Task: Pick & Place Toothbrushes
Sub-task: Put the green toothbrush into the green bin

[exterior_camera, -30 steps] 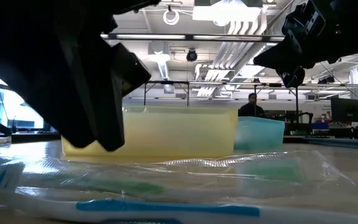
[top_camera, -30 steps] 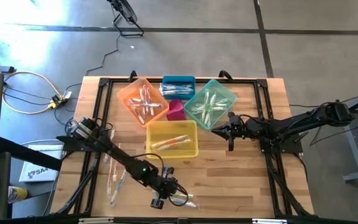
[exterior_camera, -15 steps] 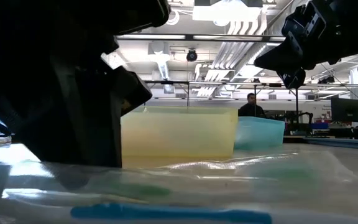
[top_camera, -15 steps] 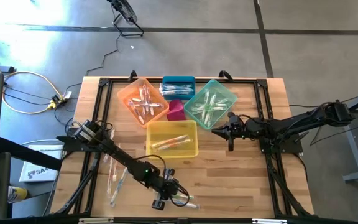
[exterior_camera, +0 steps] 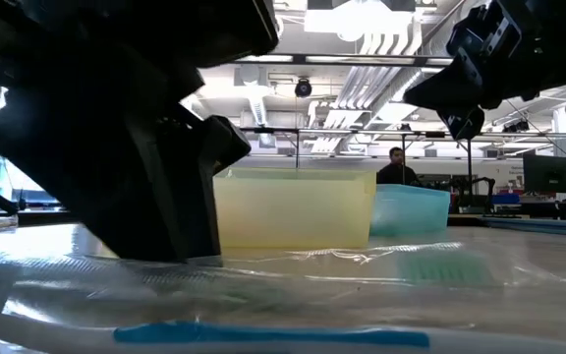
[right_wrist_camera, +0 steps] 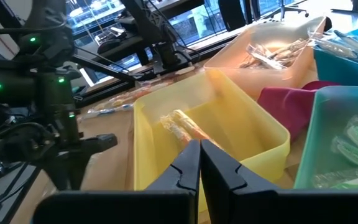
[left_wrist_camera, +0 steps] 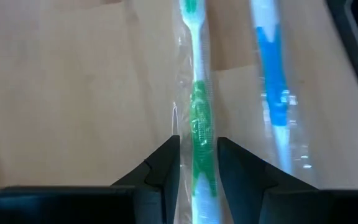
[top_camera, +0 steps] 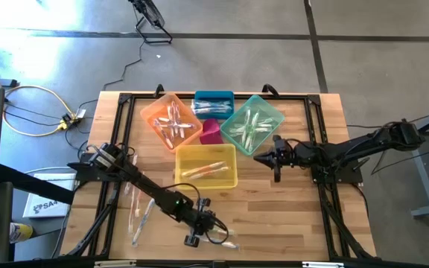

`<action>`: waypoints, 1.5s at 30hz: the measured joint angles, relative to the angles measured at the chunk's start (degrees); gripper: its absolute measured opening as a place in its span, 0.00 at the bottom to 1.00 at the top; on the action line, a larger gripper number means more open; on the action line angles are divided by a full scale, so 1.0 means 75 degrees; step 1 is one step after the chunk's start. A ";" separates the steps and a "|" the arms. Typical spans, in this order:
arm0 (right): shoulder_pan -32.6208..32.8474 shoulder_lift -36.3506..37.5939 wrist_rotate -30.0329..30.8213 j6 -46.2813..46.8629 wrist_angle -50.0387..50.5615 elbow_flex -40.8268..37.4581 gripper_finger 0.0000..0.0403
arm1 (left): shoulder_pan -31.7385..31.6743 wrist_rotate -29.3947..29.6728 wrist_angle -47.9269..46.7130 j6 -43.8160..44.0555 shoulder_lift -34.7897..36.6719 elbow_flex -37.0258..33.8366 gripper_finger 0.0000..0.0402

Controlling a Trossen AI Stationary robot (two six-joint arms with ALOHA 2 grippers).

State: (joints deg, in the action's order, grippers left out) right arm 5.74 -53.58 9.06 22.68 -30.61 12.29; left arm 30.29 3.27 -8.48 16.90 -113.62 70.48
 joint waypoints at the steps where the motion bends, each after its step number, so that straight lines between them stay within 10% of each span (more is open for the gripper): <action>1: 0.0032 0.0000 0.0000 0.0003 0.0001 0.0000 0.01 | -0.0052 -0.0003 -0.0029 -0.0019 0.0000 0.0000 0.26; 24: 0.0101 0.0000 0.0003 -0.0001 -0.0003 0.0000 0.01 | -0.1182 -0.0964 -0.0255 0.0043 0.0015 0.0009 0.25; 35: 0.0101 0.0000 0.0003 0.0000 -0.0003 0.0000 0.01 | -0.1176 -0.0967 -0.0156 0.0160 0.0026 0.0012 0.02; 45: 0.0101 0.0000 0.0003 -0.0003 -0.0003 0.0000 0.01 | -0.0962 -0.0858 -0.0602 -0.0287 -0.0009 0.0703 0.00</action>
State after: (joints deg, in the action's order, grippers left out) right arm 6.50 -53.58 9.08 22.65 -30.63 12.29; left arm 23.08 -3.17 -12.99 14.75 -113.69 75.75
